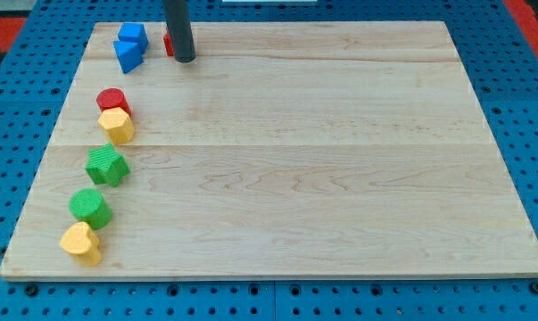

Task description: Separate the blue triangle from the blue cube

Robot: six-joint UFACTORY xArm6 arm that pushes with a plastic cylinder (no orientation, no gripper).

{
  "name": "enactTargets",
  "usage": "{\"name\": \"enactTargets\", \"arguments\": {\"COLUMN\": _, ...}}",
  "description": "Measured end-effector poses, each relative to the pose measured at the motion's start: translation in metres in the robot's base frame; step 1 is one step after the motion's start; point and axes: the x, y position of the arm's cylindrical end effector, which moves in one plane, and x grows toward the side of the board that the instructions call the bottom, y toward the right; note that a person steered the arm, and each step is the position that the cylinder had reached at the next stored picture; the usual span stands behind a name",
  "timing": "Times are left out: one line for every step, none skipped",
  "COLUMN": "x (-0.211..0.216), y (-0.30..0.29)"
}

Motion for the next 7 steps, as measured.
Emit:
{"name": "enactTargets", "arguments": {"x": 0.005, "y": 0.0}}
{"name": "enactTargets", "arguments": {"x": 0.036, "y": -0.002}}
{"name": "enactTargets", "arguments": {"x": 0.052, "y": -0.028}}
{"name": "enactTargets", "arguments": {"x": 0.054, "y": -0.084}}
{"name": "enactTargets", "arguments": {"x": 0.054, "y": -0.147}}
{"name": "enactTargets", "arguments": {"x": 0.042, "y": -0.177}}
{"name": "enactTargets", "arguments": {"x": 0.026, "y": -0.169}}
